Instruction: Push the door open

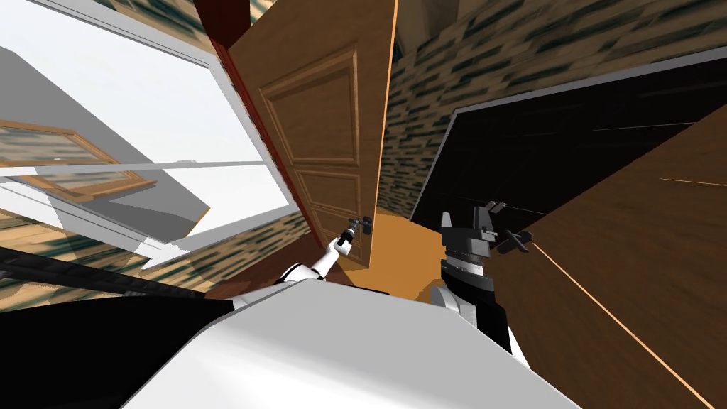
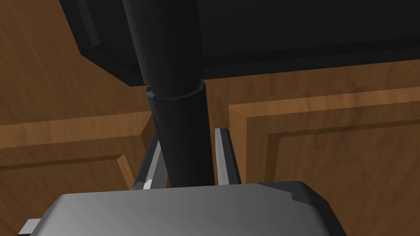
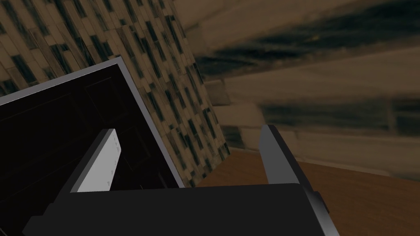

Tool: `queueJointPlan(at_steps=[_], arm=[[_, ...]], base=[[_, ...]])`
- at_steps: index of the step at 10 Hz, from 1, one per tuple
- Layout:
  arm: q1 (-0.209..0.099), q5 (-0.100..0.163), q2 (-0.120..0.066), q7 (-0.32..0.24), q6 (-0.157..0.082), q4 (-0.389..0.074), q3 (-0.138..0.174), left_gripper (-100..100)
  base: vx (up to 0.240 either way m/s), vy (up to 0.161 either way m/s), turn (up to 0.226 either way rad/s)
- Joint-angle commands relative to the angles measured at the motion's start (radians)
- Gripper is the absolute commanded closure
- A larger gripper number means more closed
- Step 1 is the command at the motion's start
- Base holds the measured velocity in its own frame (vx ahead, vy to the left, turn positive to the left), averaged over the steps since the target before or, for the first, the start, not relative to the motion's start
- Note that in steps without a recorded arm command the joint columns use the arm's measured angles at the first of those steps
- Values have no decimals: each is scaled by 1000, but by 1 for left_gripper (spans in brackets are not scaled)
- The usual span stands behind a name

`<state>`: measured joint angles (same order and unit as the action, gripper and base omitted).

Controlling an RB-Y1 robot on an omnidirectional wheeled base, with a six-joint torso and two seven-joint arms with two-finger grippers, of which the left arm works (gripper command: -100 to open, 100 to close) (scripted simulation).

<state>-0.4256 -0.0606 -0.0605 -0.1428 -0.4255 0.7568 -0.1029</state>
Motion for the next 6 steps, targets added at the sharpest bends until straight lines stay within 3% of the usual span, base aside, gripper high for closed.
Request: queueJointPlan(at_steps=[1,3,6], arm=[[3,8,-17,6,5,10,31,100],[3,10,-17,8,5,9,39,100],[2,21,-12,24,7,4,80,100]], base=[[159,-154,76],[97,-147,68],[128,-159,80]])
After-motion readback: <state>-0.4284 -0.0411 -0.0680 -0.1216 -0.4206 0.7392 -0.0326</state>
